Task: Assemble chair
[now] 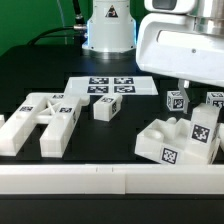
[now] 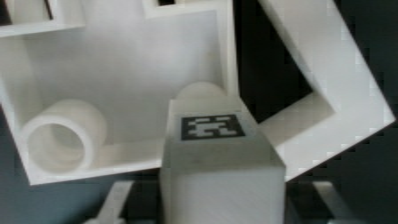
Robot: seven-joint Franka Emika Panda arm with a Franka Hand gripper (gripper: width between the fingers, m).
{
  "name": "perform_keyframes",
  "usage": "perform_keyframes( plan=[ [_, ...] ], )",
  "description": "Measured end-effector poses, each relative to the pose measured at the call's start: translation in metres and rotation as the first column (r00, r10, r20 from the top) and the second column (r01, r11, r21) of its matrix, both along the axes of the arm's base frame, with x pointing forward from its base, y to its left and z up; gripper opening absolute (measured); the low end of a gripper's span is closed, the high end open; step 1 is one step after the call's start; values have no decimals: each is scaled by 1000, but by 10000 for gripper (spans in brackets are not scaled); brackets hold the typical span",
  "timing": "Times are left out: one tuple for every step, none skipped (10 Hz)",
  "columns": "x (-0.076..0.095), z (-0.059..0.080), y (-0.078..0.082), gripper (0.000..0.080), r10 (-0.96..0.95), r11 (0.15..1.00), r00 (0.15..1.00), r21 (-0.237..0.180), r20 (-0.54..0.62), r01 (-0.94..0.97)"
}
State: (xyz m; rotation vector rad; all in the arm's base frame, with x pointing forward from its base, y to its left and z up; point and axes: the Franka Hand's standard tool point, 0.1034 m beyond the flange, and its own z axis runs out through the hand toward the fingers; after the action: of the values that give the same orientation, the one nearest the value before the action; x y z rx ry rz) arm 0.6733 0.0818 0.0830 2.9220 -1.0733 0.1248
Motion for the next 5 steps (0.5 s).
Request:
perform_keyframes(
  plan=[
    [1,1,-4,291,-64,998,998,-3,4,64],
    [1,1,-8,291,-112,994,994,-5,8,112],
    [1,2,-10,291,-161,987,987,-4,12,161],
    [2,3,-14,291,-232,973,972,-4,19,232],
    [-1,5,-19,291,-359,933,933,-7,32,359]
  ],
)
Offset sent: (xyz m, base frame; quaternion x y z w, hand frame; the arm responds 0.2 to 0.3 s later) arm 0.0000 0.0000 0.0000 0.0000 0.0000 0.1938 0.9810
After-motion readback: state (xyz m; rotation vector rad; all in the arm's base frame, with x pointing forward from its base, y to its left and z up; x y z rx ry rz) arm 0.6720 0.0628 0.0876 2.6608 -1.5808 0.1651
